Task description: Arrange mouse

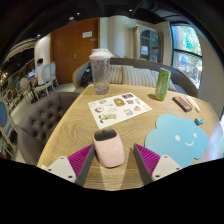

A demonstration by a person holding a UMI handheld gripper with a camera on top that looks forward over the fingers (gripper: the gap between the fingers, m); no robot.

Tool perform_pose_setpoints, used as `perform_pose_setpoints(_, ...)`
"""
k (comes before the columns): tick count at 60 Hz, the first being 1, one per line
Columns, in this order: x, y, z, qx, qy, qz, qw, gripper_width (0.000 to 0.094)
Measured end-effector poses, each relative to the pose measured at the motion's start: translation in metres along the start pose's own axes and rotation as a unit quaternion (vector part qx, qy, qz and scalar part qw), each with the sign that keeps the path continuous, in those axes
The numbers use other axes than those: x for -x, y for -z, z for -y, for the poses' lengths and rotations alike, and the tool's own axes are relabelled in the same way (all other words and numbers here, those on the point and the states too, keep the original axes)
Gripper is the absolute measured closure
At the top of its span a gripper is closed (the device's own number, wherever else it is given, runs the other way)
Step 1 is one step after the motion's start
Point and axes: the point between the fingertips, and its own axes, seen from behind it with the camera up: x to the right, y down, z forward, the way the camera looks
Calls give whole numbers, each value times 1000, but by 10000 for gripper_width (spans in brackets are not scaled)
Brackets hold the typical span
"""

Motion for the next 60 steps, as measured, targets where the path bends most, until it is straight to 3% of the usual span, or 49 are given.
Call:
perform_pose_setpoints(7, 0, -8, 6, -13, -2, 6, 1000, 214)
perform_pose_setpoints(11, 4, -7, 5, -12, 6, 14, 1000, 384)
perform_pose_setpoints(23, 3, 0, -2, -4, 5, 2, 1000, 459)
perform_pose_setpoints(29, 9, 8, 4, 19, -24, 32, 999, 529)
perform_pose_setpoints(34, -5, 30, 40, -12, -18, 40, 999, 551)
perform_pose_setpoints(41, -75, 69, 113, -86, -14, 2, 996, 551)
perform_pose_setpoints(47, -157, 81, 134, -119, -5, -32, 992, 552)
perform_pose_setpoints(60, -247, 37, 27, -17, -9, -46, 999, 553)
